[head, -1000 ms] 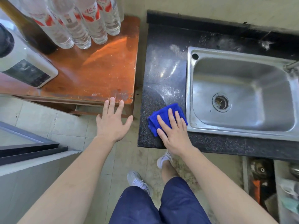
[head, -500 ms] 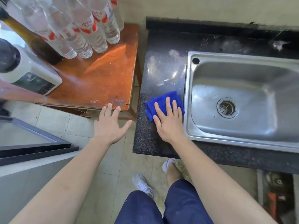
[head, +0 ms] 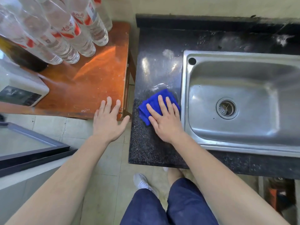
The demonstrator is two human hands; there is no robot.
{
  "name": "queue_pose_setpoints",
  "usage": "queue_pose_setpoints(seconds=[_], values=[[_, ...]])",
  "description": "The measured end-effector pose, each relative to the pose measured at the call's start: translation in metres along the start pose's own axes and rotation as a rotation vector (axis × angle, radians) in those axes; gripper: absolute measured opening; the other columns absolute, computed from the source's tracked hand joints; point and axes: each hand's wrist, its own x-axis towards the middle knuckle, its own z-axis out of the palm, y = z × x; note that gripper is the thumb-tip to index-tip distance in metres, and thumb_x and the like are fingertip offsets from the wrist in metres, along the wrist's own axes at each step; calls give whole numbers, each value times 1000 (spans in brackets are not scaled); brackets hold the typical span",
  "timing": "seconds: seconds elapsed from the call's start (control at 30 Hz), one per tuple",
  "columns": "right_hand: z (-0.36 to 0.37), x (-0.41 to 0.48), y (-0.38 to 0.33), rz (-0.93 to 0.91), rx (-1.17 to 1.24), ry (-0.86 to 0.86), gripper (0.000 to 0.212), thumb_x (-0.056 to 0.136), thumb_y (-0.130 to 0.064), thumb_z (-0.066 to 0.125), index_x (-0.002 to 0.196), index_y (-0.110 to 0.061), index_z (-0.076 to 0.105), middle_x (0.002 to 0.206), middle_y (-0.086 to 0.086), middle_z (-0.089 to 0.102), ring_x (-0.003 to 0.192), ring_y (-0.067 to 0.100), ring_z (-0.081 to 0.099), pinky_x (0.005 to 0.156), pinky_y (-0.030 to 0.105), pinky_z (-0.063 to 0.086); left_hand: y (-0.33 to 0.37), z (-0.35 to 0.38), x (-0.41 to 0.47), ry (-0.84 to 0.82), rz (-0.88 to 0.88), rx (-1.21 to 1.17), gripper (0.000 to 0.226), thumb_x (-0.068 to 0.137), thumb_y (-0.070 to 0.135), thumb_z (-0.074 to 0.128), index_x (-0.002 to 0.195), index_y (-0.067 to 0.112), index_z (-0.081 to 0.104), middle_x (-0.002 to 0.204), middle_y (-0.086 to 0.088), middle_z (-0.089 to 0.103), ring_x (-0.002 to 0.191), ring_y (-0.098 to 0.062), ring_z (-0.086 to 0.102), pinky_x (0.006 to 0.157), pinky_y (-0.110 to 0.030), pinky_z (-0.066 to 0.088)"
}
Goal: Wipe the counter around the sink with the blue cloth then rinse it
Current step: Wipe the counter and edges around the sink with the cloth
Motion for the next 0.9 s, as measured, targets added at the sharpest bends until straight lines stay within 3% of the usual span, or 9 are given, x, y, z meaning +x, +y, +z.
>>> queue_pose_setpoints(seconds=[0.17,0.33,0.47,0.6,0.73,0.9], values=[[-42,107,-14,21,-22,-1,55,106,-51,15,159,-42,2,167,10,-18,153,35,-17,123,51,-7,1,0,2,-22,-1,-18,77,96,58,43,160,28,13,169,-7,-3,155,-28,-1,122,-50,13],[-46,129,-30,37,-48,13,55,107,-49,16,159,-40,4,167,14,-16,152,39,-17,124,54,-6,2,-1,4,-23,-13,-45,71,99,52,42,160,28,15,169,-7,-1,155,-28,0,123,-49,12],[-21,70,-34,-41,-55,8,54,107,-47,20,159,-38,10,167,14,-12,153,37,-14,124,52,-5,4,-5,4,-25,-28,-88,63,101,45,38,159,26,21,168,-9,3,155,-30,3,124,-48,12],[31,-34,-31,-134,-41,62,51,104,-44,33,155,-37,31,168,15,8,154,39,5,123,53,8,4,-8,4,-26,-35,-100,58,103,41,36,158,25,25,168,-10,7,154,-32,6,124,-45,11],[69,-114,-22,-79,-58,92,49,102,-43,40,150,-36,41,166,15,20,152,39,17,120,53,17,4,-8,3,-28,-25,-90,59,103,42,35,158,25,25,168,-11,8,154,-33,7,124,-47,12],[61,-107,-14,-63,-37,126,48,104,-48,40,150,-35,44,165,14,21,152,40,18,121,51,21,3,-8,2,-42,-13,-64,61,103,46,34,159,26,21,168,-11,4,154,-32,4,124,-49,12]])
